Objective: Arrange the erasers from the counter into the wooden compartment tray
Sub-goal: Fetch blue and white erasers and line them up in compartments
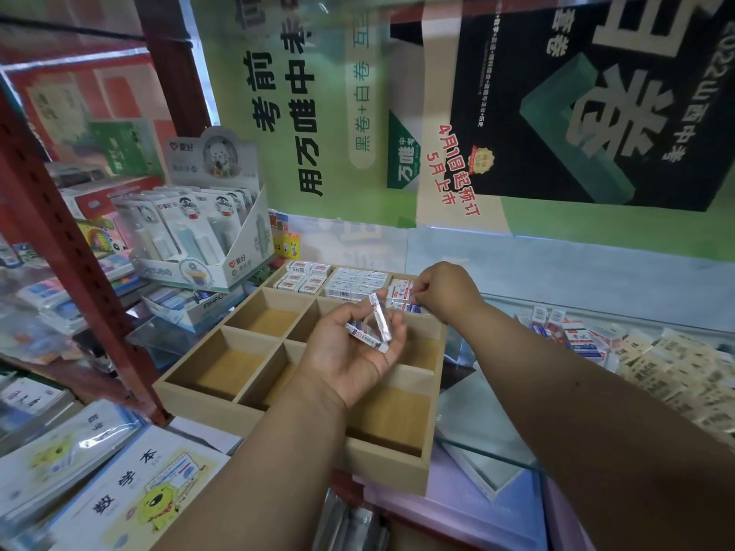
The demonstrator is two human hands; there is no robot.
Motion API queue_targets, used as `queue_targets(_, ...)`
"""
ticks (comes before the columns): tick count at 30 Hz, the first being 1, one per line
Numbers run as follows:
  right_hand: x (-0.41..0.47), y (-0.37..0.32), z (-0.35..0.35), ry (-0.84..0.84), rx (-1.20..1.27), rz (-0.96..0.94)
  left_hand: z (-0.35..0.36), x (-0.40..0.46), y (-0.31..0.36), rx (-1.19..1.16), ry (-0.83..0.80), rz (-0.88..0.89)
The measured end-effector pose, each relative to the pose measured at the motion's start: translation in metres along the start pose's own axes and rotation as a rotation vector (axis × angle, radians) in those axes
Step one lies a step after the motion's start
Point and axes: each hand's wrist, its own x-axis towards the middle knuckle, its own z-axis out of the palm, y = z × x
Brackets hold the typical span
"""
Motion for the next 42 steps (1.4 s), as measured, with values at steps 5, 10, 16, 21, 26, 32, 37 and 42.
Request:
queue_targets(5, -0.028, -0.023, -0.023, 0.071, 0.593, -0.032, 0.001, -0.002, 0.001, 0.01, 0.015, -0.016)
queue_targets(10, -0.072, -0.054, -0.039, -0.213, 0.562, -0.358, -0.004, 0.002, 0.003, -0.015, -0.006, -0.02)
queue_targets(16, -0.075, -0.064, -0.038, -0.234, 0.286, -0.392, -0.004, 0.002, 0.002, 0.0, 0.018, 0.011)
queue_targets(21, -0.055, -0.042, -0.057, -0.033, 0.819, -0.184, -0.001, 0.007, 0.002, -0.075, 0.097, 0.046)
queue_targets(26, -0.034, -0.007, -0.041, 0.084, 0.667, -0.028, -0.01, 0.005, 0.005, -0.168, 0.048, 0.094)
queue_targets(32, -0.021, 0.002, -0.011, 0.042, 0.251, -0.131, -0.008, 0.002, 0.005, -0.205, -0.042, 0.162)
queue_targets(37, -0.021, 0.005, 0.006, -0.079, 0.085, -0.231, -0.006, 0.003, 0.005, -0.213, -0.012, 0.213)
queue_targets(42, -0.018, 0.01, 0.005, -0.043, 0.209, -0.001, -0.006, 0.003, 0.006, -0.198, 0.019, 0.251)
